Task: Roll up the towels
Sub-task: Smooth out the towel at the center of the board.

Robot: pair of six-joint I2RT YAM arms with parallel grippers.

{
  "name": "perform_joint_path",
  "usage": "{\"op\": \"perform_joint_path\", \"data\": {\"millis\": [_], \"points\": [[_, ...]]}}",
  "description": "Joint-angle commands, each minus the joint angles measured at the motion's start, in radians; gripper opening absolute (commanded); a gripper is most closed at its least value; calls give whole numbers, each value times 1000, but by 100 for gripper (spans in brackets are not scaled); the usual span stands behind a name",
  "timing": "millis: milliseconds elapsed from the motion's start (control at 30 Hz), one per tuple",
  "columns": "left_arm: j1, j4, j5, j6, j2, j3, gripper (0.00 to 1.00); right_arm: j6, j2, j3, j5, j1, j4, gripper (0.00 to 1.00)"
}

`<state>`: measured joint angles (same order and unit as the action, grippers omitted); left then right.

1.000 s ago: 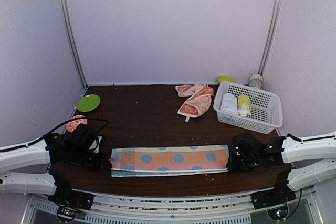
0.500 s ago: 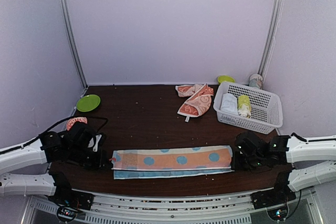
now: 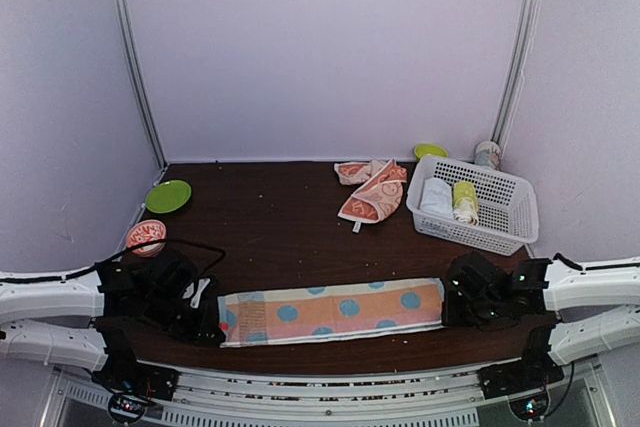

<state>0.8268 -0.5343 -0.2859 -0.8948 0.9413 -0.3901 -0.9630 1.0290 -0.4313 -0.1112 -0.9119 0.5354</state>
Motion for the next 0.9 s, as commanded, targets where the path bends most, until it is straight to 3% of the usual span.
{"op": "perform_joint_path", "data": {"millis": [0, 200, 233, 267, 367, 467, 533, 667, 767, 867], "points": [[18, 88, -27, 13, 33, 19, 0, 15, 15, 22, -35, 5, 21, 0], [23, 87, -32, 16, 40, 45, 0, 18, 39, 37, -19, 5, 20, 1], [23, 76, -28, 17, 37, 41, 1, 20, 39, 35, -15, 4, 21, 10], [25, 58, -21, 22, 32, 36, 15, 22, 31, 30, -9, 5, 25, 29], [26, -13, -6, 35, 6, -11, 56, 31, -11, -4, -11, 5, 67, 56], [29, -127, 29, 62, -31, -118, 77, 54, -48, -75, -42, 5, 144, 63], [29, -200, 65, 90, -49, -206, 79, 78, -61, -124, -71, 5, 171, 63], [24, -151, 155, 142, 19, -348, 72, 124, -16, -180, -79, 29, 67, 58], [8, -47, 157, 167, 196, -408, 32, 130, 95, -211, -51, 52, -47, 47], [3, 54, 127, 169, 383, -420, 2, 130, 199, -235, -42, 60, -147, 41]]}}
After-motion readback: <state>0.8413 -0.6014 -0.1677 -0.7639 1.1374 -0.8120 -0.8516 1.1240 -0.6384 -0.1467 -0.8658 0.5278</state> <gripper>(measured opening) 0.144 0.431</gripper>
